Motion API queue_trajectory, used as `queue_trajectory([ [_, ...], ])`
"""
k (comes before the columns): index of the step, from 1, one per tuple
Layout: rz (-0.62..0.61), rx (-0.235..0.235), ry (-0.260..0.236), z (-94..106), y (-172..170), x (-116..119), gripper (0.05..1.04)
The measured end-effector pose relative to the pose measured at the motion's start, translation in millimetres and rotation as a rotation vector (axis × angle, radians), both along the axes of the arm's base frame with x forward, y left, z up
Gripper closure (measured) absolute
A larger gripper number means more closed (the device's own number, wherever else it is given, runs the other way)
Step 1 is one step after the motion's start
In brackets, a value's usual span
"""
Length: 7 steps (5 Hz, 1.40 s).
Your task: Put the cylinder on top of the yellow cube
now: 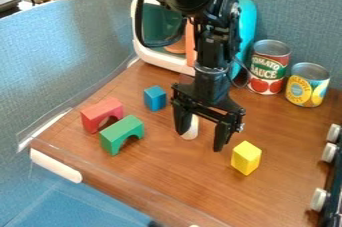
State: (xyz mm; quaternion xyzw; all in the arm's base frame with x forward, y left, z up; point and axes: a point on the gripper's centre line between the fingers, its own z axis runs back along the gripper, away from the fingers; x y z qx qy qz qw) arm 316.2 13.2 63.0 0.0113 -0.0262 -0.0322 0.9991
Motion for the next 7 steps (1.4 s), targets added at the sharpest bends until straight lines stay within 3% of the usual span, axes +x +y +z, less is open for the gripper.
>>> queue_trajectory([
  [1,0.000,-0.006,0.037,-10.3,0,-2,0.083],
  [2,0.053,-0.015,0.070,-18.2,27,10,0.083],
  [5,0.116,0.022,0.080,-10.5,45,28,0.083],
  [7,0.099,0.004,0.141,-38.5,47,48,0.083],
])
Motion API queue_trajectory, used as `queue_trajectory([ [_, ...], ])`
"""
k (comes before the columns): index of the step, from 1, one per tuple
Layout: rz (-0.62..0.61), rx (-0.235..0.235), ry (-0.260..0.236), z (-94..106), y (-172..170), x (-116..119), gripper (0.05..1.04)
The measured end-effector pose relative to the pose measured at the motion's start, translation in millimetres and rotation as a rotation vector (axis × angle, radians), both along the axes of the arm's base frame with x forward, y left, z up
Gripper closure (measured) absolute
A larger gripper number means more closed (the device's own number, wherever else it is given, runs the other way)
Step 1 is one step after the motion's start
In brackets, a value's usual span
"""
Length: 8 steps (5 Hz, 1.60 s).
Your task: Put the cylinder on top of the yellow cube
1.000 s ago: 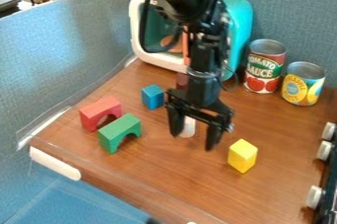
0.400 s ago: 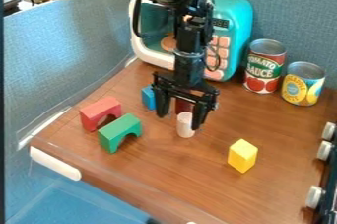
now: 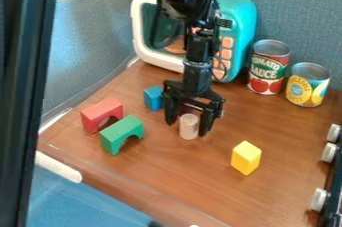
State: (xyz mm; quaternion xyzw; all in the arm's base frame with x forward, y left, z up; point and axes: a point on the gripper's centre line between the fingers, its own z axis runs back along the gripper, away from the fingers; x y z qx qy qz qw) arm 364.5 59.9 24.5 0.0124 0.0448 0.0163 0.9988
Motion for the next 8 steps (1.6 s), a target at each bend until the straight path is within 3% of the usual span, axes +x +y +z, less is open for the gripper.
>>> queue_trajectory([
  [1,0.019,-0.026,0.023,-13.3,2,4,0.128],
  [2,0.037,-0.044,0.012,-14.1,6,5,0.417],
  [3,0.039,-0.043,-0.001,-14.5,6,5,0.512],
  [4,0.043,-0.042,0.004,-12.9,4,-5,0.513],
  [5,0.016,-0.066,-0.062,16.9,-6,-17,0.513],
  [6,-0.057,-0.085,-0.093,43.7,-26,-32,0.513],
  [7,-0.128,-0.087,-0.105,59.8,-46,-43,0.513],
  [8,-0.230,-0.071,-0.076,60.7,-77,-47,0.513],
])
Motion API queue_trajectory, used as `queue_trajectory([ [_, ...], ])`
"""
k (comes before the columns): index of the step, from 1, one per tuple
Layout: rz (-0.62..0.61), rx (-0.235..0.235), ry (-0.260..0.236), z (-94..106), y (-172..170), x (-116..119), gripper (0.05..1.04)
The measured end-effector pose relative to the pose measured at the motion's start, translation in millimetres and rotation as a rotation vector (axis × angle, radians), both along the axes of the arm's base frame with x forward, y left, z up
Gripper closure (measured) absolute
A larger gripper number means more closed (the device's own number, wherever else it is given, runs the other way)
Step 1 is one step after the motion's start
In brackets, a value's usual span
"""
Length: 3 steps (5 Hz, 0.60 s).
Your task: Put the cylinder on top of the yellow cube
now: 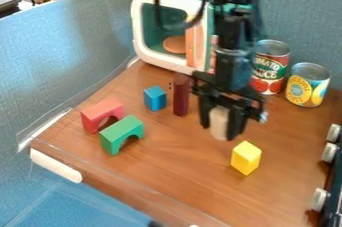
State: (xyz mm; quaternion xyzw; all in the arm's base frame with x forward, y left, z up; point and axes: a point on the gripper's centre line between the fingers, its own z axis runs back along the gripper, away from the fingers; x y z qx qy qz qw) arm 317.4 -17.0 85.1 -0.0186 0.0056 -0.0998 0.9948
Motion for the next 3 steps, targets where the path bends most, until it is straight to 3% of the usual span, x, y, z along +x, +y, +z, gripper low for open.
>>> queue_trajectory([
  [1,-0.072,0.037,0.005,-5.3,-20.5,-5.6,0.513],
  [2,-0.082,0.020,-0.016,-9.8,-28.3,-5.2,0.513],
  [3,-0.082,0.014,-0.004,-14.1,-23.7,-3.9,0.513],
])
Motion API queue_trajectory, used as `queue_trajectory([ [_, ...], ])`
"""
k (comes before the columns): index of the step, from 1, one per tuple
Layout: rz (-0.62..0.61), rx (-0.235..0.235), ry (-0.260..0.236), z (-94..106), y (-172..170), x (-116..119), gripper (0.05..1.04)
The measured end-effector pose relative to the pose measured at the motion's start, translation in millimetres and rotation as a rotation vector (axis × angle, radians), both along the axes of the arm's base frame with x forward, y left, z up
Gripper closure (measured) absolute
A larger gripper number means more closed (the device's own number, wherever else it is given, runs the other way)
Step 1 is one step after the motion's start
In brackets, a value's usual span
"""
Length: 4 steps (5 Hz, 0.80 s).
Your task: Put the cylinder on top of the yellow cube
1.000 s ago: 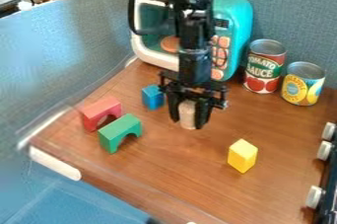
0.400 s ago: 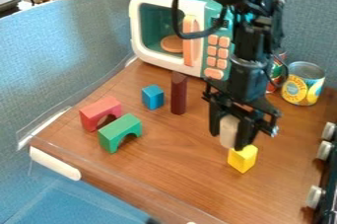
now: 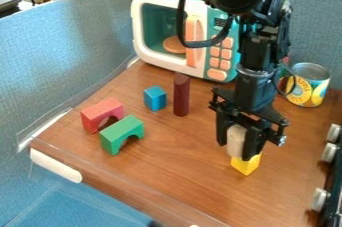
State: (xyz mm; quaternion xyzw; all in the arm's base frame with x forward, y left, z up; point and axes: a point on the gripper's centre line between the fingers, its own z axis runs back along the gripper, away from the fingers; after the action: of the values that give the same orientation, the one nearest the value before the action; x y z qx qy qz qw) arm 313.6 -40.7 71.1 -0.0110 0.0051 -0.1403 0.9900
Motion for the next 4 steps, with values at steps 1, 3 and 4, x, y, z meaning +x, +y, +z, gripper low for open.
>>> queue_trajectory([
  [1,0.016,-0.015,0.021,-7.8,6,12,0.513],
  [3,0.026,-0.006,0.060,-16.3,11,31,0.513],
  [4,0.006,-0.002,0.060,-16.5,4,31,0.513],
])
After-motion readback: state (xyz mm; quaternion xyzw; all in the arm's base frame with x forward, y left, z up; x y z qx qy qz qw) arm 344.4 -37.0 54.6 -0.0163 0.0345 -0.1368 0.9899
